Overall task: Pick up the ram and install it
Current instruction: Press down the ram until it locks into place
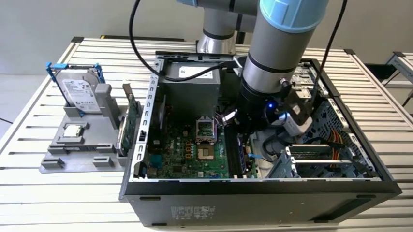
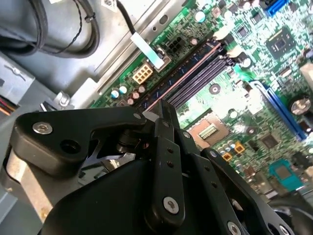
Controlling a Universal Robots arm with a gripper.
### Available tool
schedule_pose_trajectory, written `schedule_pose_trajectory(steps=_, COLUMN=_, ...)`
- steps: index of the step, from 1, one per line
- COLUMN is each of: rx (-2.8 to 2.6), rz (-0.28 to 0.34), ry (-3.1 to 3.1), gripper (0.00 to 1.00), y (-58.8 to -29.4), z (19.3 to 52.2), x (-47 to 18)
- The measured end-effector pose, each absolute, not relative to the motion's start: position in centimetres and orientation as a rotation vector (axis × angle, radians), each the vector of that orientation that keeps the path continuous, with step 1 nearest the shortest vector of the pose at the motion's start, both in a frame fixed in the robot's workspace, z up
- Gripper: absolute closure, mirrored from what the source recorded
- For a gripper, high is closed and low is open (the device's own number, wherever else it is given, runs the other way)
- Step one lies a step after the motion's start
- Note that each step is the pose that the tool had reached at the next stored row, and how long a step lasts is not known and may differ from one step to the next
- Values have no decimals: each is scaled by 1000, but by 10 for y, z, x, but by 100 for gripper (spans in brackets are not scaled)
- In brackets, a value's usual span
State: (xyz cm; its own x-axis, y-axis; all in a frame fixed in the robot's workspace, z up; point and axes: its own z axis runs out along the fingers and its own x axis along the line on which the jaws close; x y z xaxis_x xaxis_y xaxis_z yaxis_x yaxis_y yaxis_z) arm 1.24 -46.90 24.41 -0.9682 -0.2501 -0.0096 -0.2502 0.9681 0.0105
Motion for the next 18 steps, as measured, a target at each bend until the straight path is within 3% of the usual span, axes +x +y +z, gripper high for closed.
schedule_pose_trajectory(steps=18, rx=-764, rz=20, ry=3040, gripper=100, y=-468, z=244, x=12)
